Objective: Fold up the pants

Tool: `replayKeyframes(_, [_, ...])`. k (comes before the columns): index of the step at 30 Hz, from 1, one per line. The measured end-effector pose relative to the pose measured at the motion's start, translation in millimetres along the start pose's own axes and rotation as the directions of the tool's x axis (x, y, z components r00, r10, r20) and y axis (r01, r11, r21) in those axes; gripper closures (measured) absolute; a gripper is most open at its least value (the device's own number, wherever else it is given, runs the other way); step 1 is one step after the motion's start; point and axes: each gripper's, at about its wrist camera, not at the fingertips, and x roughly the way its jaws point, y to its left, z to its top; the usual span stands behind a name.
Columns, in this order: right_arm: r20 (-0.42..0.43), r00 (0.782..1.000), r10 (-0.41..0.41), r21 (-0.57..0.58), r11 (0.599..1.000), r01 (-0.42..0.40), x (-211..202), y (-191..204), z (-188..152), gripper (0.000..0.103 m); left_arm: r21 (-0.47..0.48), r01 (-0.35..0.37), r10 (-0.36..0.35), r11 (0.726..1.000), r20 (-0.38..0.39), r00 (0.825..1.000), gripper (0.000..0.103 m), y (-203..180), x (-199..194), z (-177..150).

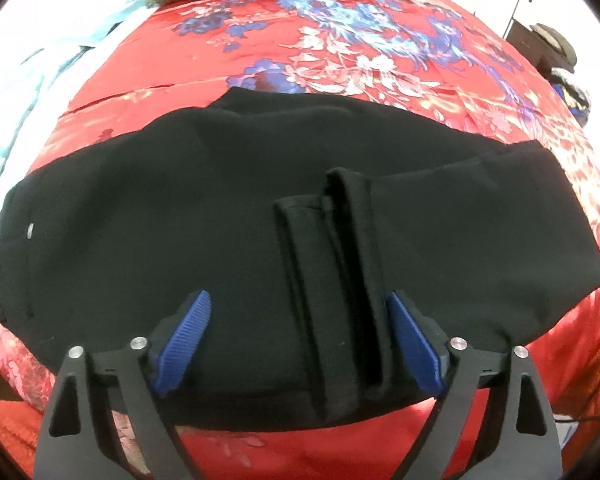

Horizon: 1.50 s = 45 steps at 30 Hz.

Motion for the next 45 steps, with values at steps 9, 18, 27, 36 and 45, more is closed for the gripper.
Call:
replayKeyframes(9, [-0.135,0.988,0.075,-0.072,0.994,-0.085,68,77,12,0.009,0.09,0.009,-0.01,0.996,0.015,1.0,0.006,-12,10,-15])
replayKeyframes(18, [-0.133,0.99,0.045,-0.081,0.995,-0.056,84,84,-1,0.0,0.043,0.027,-0.028,0.999,0.021,0.999,0.0,-8,20,-17])
replayKeyframes(27, [-0.133,0.989,0.061,-0.066,0.995,-0.07,86,81,0,0.0,0.033,0.024,-0.026,0.999,0.058,0.998,0.0,-9,22,-18])
replayKeyframes(36, [-0.12,0.989,0.09,-0.021,0.995,-0.093,89,77,-3,0.0,0.036,0.02,-0.022,0.999,0.071,0.997,0.0,-10,22,-18])
replayKeyframes(45, [-0.106,0.99,0.092,-0.018,0.995,-0.095,88,77,-5,0.0,0.039,0.024,-0.027,0.999,0.081,0.996,0.0,-10,21,-19])
